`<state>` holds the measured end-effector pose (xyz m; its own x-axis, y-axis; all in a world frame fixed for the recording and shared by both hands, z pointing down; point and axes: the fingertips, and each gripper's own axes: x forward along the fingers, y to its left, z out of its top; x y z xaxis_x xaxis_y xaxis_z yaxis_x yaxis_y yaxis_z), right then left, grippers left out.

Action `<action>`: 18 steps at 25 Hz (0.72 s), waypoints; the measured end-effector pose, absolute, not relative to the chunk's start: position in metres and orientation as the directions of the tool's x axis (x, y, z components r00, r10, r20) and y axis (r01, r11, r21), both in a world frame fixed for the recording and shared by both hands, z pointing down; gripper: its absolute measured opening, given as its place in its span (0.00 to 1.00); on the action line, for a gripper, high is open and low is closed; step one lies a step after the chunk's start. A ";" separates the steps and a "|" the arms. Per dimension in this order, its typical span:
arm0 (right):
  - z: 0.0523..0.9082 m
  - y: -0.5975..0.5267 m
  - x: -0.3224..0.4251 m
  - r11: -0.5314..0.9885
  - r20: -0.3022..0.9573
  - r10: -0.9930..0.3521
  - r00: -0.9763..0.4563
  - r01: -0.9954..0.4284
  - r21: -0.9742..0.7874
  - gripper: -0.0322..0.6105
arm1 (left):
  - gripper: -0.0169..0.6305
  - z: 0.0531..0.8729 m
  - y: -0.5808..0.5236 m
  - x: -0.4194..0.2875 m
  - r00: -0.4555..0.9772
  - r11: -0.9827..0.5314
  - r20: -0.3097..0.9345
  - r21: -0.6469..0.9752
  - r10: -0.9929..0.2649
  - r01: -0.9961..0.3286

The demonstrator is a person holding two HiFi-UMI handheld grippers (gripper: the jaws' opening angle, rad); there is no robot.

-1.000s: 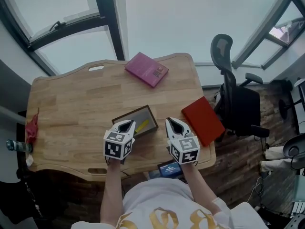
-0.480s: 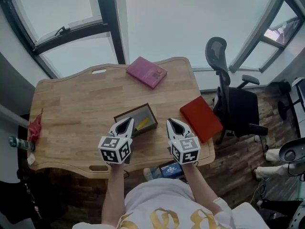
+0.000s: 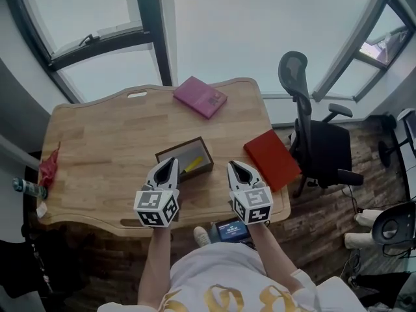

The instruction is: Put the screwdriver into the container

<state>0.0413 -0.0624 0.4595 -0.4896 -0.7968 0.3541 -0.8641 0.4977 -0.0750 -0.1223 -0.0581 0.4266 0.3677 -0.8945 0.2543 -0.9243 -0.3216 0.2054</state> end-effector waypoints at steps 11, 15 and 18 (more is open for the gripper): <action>0.434 -0.062 0.036 0.572 0.293 -0.776 -0.558 -0.819 -0.045 0.10 | 0.05 0.414 -0.043 -0.124 0.229 -0.220 0.271 0.064 -0.935 -0.973; 0.428 -0.056 0.041 0.589 0.286 -0.768 -0.574 -0.807 -0.040 0.10 | 0.05 0.411 -0.034 -0.117 0.203 -0.197 0.277 0.050 -0.939 -0.979; 0.425 -0.054 0.044 0.596 0.281 -0.764 -0.581 -0.802 -0.041 0.10 | 0.05 0.408 -0.028 -0.115 0.184 -0.181 0.277 0.036 -0.943 -0.983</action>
<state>0.0444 -0.0535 0.4245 -0.5812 -0.7636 0.2811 -0.8023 0.5955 -0.0412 -0.1153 -0.0277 0.4077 0.1840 -0.9431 0.2770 -0.9828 -0.1812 0.0358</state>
